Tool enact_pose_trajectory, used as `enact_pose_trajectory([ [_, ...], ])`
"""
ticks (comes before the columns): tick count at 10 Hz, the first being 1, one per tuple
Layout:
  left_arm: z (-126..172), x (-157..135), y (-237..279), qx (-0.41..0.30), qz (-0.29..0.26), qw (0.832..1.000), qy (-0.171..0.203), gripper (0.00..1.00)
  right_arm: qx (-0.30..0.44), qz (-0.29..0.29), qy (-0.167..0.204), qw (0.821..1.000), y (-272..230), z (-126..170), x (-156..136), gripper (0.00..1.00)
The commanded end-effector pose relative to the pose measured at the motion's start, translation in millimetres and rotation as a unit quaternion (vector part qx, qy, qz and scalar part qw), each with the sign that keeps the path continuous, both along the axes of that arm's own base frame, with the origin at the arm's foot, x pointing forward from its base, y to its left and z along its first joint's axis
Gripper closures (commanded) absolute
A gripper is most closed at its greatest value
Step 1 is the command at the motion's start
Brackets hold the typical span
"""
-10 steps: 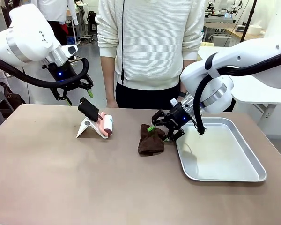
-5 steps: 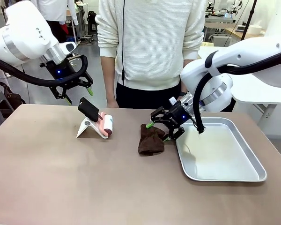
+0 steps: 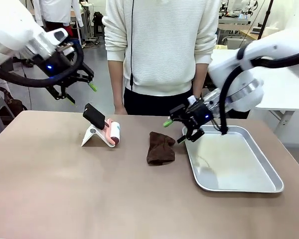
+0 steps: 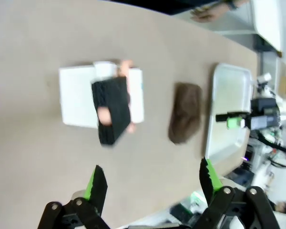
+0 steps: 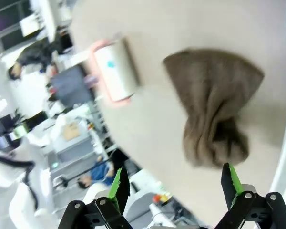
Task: Clean the surface of the table.
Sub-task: Return the Lint Roller and towel to their original positions.
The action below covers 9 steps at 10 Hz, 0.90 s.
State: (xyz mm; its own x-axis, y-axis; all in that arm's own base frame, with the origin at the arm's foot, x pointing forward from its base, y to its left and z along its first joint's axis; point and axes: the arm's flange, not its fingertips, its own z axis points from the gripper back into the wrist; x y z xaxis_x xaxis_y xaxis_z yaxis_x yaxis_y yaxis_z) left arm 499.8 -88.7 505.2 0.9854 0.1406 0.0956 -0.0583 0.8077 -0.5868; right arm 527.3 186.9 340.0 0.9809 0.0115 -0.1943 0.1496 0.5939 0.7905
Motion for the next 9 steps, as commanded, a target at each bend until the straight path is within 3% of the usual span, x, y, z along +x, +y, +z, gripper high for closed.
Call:
enact_pose_trajectory([
  [1, 5.0, -51.8, 51.2, -0.099, -0.042, 0.994, 0.003, 0.0, 0.112, 0.013, 0.026, 0.993, -47.7, 23.8, -37.8, 0.0],
  [2, 6.1, -70.6, 71.2, -0.148, -0.068, 0.987, 0.006, 0.0, 0.139, 0.018, 0.035, 0.99, -66.9, 32.8, -51.8, 0.0],
  [3, 4.2, -85.8, 86.9, -0.168, -0.038, 0.985, 0.009, 0.0, 0.156, 0.02, 0.041, 0.987, -85.6, 39.0, -62.5, 0.0],
  [4, -1.0, -103.9, 107.1, -0.22, -0.044, 0.975, -0.001, 0.0, 0.181, 0.021, 0.045, 0.982, -109.9, 44.7, -73.3, 0.0],
  [5, -10.4, -119.9, 127.0, -0.264, -0.012, 0.964, -0.024, 0.0, 0.207, 0.013, 0.045, 0.977, -134.7, 49.6, -83.1, 0.0],
  [7, -44.6, -143.6, 166.7, -0.332, -0.006, 0.942, -0.047, 0.0, 0.253, -0.033, 0.017, 0.967, -189.2, 56.1, -105.4, 0.0],
  [9, -81.8, -145.7, 201.3, -0.364, 0.067, 0.927, -0.063, 0.0, 0.274, -0.089, -0.007, 0.958, -230.6, 54.7, -119.4, 0.0],
])
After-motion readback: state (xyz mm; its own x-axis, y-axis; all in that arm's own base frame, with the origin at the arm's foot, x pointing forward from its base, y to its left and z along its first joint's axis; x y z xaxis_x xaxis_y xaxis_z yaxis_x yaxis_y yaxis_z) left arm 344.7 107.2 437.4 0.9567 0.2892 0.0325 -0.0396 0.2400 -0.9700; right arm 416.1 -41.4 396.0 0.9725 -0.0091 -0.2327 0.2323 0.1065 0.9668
